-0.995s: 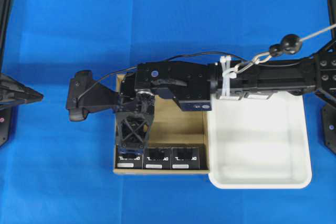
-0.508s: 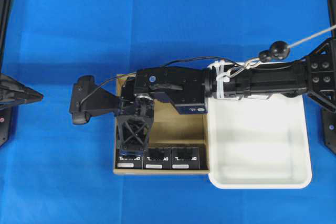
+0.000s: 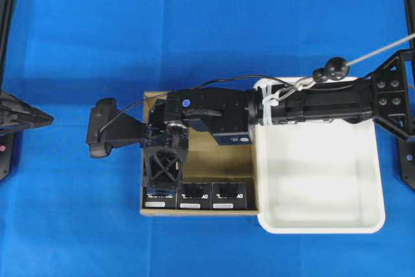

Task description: Pick the box from inside the cardboard box.

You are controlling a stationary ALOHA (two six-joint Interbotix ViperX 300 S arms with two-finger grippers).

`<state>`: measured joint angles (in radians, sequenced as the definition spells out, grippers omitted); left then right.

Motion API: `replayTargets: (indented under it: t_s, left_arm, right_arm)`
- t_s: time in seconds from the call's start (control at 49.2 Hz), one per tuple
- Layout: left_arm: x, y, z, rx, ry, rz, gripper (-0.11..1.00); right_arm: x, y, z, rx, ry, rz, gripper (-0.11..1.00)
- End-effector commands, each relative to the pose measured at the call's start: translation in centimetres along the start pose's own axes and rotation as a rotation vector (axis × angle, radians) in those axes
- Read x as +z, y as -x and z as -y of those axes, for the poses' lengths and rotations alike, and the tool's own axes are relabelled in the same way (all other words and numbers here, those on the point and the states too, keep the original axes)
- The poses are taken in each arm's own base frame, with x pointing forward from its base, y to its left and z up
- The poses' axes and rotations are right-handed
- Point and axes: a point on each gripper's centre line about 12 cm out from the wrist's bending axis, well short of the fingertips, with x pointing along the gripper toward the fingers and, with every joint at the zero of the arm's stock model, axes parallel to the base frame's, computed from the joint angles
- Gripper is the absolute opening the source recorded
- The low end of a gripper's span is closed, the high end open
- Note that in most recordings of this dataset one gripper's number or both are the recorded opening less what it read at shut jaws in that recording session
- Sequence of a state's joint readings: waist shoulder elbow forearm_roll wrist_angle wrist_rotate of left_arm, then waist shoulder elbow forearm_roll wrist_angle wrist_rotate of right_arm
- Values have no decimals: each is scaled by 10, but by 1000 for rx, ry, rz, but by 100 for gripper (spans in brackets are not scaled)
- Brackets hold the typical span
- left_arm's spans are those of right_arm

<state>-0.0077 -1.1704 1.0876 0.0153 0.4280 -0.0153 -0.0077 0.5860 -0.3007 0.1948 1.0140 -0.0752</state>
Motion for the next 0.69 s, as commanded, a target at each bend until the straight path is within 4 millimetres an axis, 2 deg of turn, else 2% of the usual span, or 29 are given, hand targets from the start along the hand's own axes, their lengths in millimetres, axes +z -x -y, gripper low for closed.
replayTargets:
  t_s: [0.0, 0.244, 0.67]
  left_arm:
    - [9, 1, 0, 1, -1, 17, -7]
    - [10, 1, 0, 1, -1, 18, -7]
    - [10, 2, 0, 1, 0, 23, -7]
  right_arm:
    - [0, -4, 0, 2, -1, 0, 99]
    - [-2, -6, 5, -1, -13, -4, 99]
    - [-10, -4, 35, -21, -78, 25, 99]
